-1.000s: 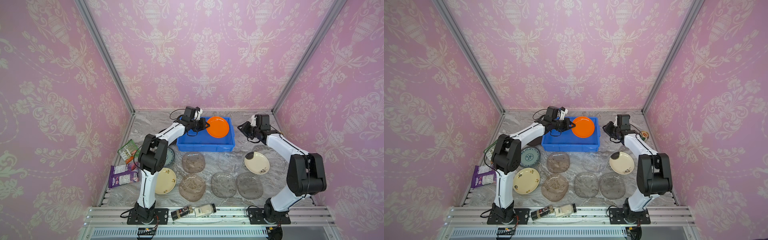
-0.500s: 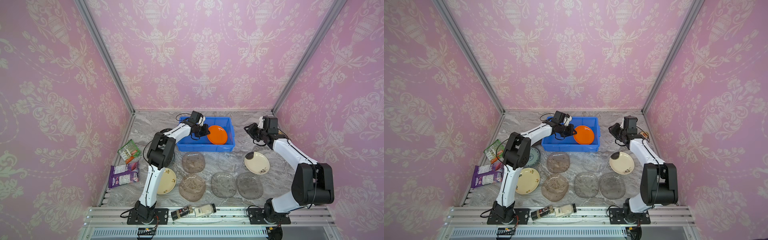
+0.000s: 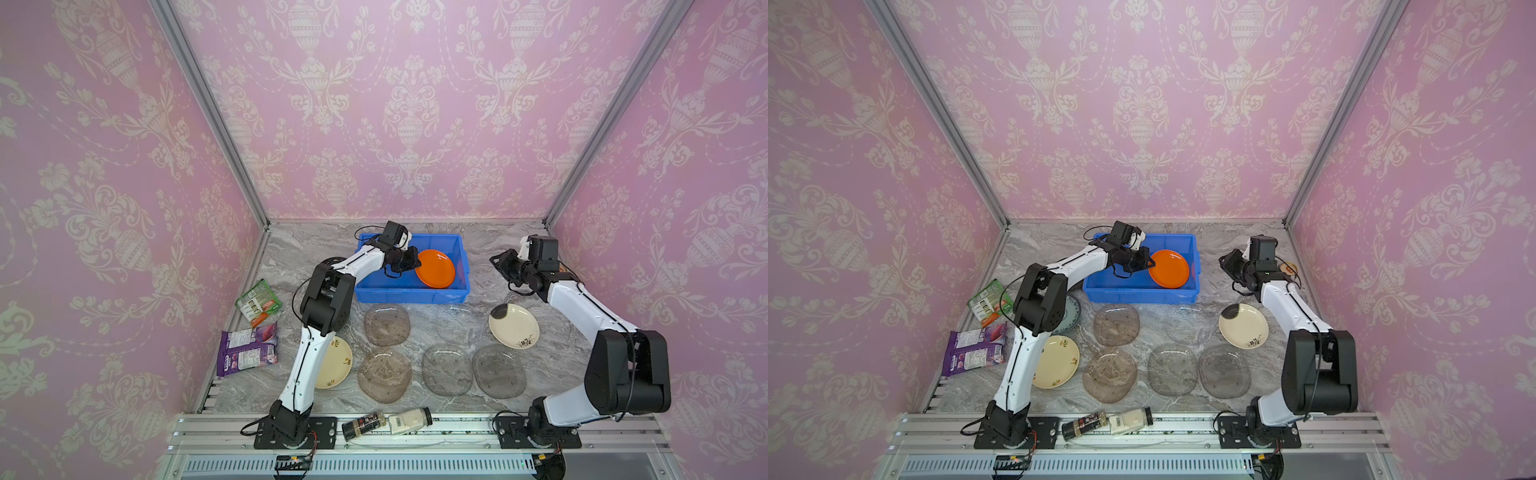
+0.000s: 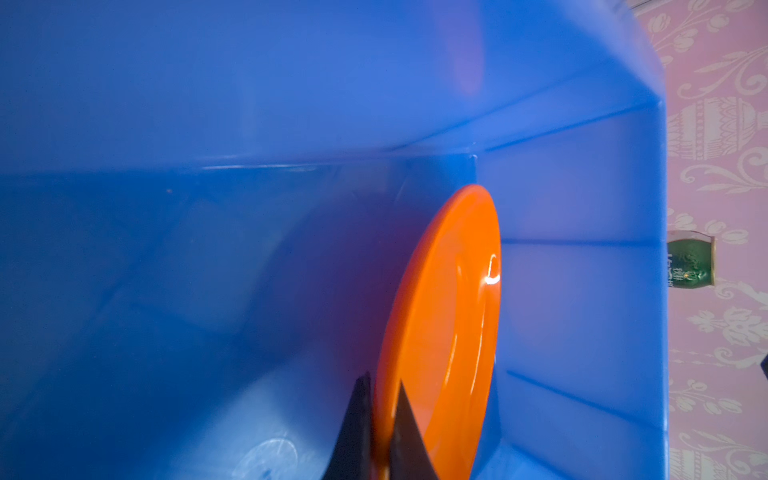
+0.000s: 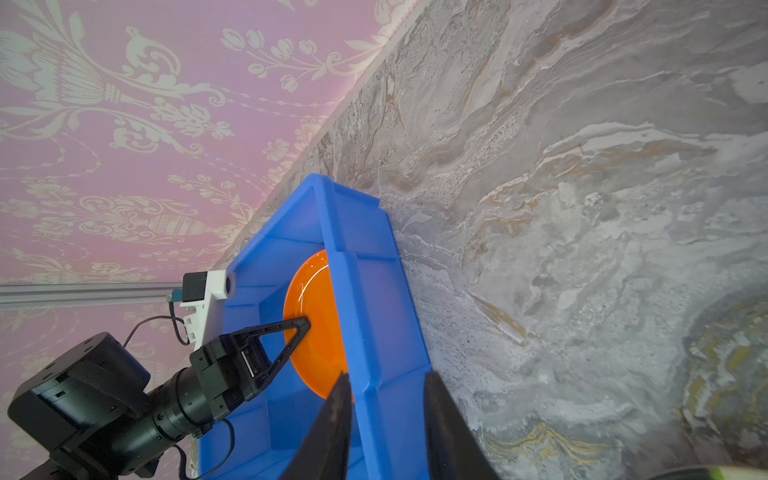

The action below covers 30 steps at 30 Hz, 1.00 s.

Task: Place the plates into the plastic bin on the countertop
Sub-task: 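Lower the orange plate into the blue bin with the left gripper and open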

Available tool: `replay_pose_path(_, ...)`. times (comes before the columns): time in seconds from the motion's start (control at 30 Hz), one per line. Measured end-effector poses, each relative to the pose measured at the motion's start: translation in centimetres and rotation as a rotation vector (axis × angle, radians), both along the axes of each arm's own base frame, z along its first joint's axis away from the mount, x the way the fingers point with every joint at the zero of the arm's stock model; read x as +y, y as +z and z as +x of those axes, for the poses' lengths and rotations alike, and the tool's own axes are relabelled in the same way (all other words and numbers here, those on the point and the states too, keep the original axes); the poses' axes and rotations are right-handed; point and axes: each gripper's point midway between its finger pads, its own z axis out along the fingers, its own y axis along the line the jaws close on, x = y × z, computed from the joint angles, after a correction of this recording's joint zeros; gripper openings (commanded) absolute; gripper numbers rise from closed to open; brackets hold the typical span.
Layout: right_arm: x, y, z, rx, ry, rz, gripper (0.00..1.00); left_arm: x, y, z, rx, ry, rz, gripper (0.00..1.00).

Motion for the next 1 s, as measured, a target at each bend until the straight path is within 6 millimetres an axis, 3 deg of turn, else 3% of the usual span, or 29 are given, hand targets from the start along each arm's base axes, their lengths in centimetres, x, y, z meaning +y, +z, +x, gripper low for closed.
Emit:
replay_pose_path(0.13, 0.1, 0.0, -0.1, 0.001, 0.005, 0.004, 0.31, 0.3, -0.2, 0.0, -0.009, -0.004, 0.027, 0.25)
replay_pose_path(0.43, 0.1, -0.1, -0.1, 0.002, 0.007, 0.004, 0.31, 0.8, -0.7, -0.3, -0.003, -0.011, 0.065, 0.38)
replay_pose_path(1.0, 0.8, -1.7, 0.0, 0.039, 0.049, 0.019, 0.31, -0.2, 0.5, 0.2, -0.034, -0.024, 0.052, 0.42)
